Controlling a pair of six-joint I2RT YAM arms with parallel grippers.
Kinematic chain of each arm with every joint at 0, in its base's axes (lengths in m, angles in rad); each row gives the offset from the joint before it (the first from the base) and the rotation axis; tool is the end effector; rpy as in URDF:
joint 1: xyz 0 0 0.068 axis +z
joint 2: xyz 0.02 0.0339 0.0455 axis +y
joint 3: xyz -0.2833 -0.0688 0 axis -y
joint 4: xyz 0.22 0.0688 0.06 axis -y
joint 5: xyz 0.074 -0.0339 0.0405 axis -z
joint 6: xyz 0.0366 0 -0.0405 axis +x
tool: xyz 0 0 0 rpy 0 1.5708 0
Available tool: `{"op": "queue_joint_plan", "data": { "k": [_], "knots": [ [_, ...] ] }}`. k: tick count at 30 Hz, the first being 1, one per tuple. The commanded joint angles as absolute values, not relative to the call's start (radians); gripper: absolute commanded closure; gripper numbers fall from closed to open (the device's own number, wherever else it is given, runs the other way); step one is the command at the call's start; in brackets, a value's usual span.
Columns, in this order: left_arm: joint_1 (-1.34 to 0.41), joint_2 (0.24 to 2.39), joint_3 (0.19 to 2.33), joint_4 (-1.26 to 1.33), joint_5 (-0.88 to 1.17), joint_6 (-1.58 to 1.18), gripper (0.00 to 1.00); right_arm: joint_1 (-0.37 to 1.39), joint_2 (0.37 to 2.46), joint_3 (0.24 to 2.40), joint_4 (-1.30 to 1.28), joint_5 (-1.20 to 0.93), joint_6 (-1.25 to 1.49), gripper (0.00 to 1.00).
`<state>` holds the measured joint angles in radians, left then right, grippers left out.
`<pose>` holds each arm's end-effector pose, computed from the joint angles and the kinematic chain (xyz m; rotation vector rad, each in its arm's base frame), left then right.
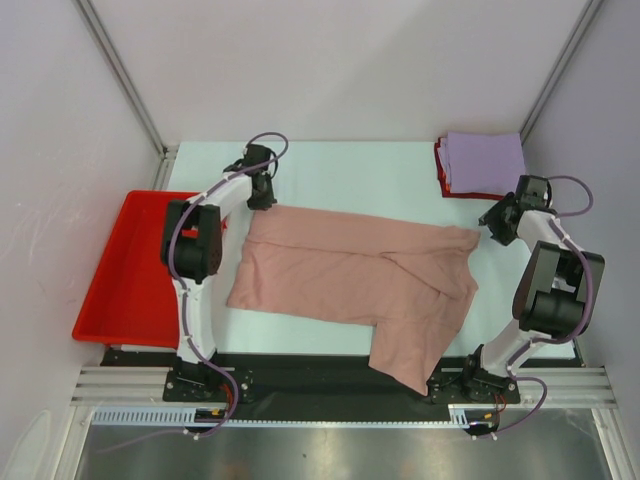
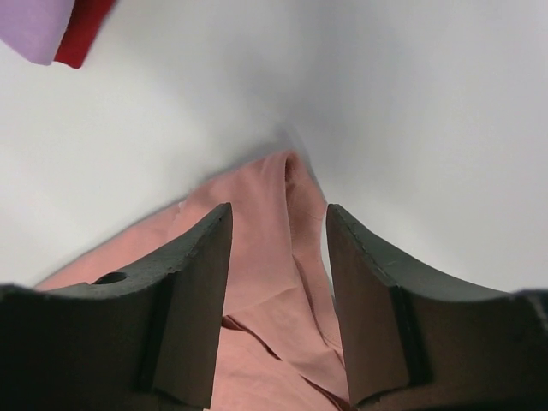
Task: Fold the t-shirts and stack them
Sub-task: Fold the tshirt
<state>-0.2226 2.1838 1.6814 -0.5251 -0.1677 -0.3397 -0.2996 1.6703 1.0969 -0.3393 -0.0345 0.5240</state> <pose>0.4516 -0.0959 0.1976 -0.2108 2.5669 0.0089 0.3187 -0.0971 0.2390 0.9824 2.2858 0.1378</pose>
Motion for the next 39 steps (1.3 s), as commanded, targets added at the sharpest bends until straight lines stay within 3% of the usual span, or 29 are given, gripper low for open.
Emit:
{"op": "queue_joint_plan", "data": {
  "k": [1,4,7,8,21,27,30,34,39],
  "knots": [
    [-0.203,2.138,1.718,-0.514,-0.115,-0.345,0.95,-0.308,1.729,1.141,-0.363,-0.106,0.52,0.46],
    [-0.192,2.169,1.733,-0.537,-0.083,-0.371,0.96,-0.308,1.752,1.137,-0.367,-0.143,0.526,0.48],
    [-0.175,2.18,1.726,-0.535,-0.058,-0.396,0.98,-0.304,1.708,1.108,-0.356,-0.152,0.523,0.63],
    [-0.175,2.183,1.723,-0.531,-0.058,-0.397,0.98,-0.301,1.691,1.104,-0.354,-0.143,0.522,0.64],
    [-0.157,2.29,1.793,-0.577,-0.106,-0.428,0.99,-0.184,1.569,1.094,-0.471,-0.126,0.446,0.59],
    [-0.155,2.249,1.809,-0.607,-0.107,-0.42,0.94,-0.236,1.62,1.083,-0.495,-0.182,0.416,0.61],
    [-0.158,2.139,1.731,-0.572,-0.094,-0.429,0.8,-0.167,1.605,1.138,-0.586,-0.141,0.332,0.57],
    [-0.176,1.998,1.652,-0.56,-0.112,-0.434,0.65,-0.043,1.553,1.203,-0.698,-0.019,0.308,0.39],
    [-0.208,1.792,1.51,-0.574,-0.103,-0.425,0.62,0.032,1.485,1.151,-0.732,-0.058,0.316,0.32]
  ]
}}
